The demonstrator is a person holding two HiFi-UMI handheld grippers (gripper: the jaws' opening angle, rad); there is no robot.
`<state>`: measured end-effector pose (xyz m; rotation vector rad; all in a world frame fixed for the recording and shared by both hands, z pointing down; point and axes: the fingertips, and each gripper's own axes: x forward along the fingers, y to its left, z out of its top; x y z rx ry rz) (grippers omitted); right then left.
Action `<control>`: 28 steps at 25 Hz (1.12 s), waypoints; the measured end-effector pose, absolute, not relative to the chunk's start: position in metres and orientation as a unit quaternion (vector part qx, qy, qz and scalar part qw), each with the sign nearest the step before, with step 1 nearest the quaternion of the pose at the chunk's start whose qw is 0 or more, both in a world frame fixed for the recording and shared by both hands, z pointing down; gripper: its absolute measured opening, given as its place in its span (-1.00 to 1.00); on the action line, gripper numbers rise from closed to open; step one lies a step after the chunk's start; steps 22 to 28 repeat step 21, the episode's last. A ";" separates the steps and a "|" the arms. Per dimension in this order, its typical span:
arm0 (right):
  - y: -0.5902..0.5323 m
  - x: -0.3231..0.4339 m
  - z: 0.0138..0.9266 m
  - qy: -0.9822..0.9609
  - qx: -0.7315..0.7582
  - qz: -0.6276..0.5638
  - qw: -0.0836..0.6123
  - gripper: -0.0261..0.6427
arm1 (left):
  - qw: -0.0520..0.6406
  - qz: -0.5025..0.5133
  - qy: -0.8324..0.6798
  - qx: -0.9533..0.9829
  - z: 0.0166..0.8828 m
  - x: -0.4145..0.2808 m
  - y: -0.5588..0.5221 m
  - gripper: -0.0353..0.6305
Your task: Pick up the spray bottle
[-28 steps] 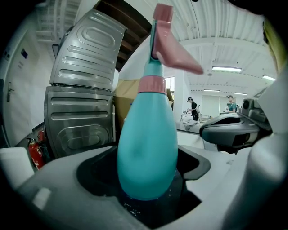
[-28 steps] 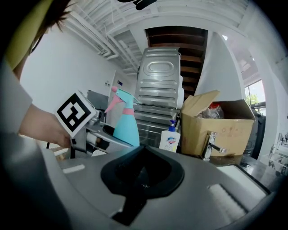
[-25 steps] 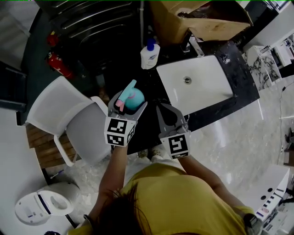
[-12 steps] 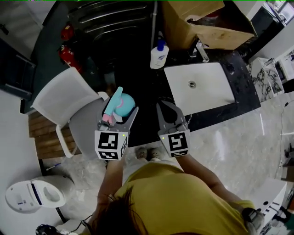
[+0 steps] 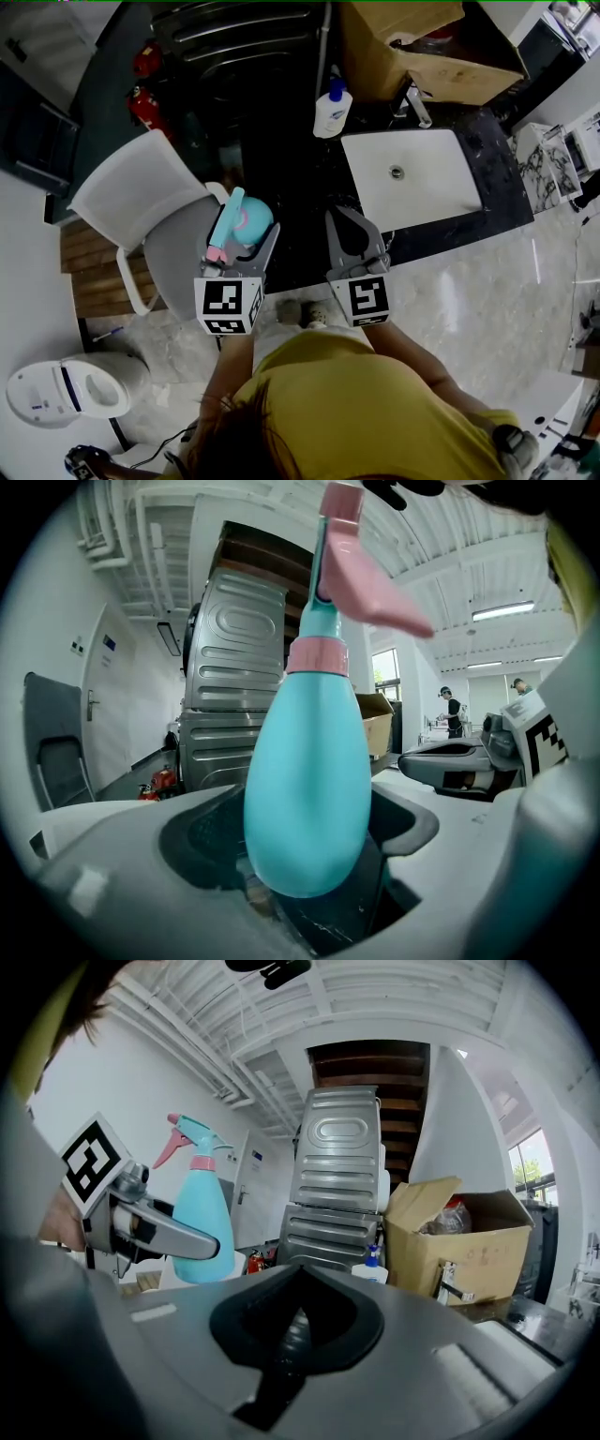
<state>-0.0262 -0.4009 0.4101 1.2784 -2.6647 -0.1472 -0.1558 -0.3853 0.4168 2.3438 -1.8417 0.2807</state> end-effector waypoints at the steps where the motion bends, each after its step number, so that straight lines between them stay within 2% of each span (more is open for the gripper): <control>1: -0.400 -0.026 0.410 -0.897 0.430 -0.049 0.091 -0.92 | 0.075 0.093 -0.612 0.782 0.417 -0.155 -0.385 0.31; 28: -0.394 -0.018 0.413 -0.894 0.437 -0.045 0.093 -0.92 | 0.080 0.093 -0.595 0.794 0.419 -0.139 -0.386 0.31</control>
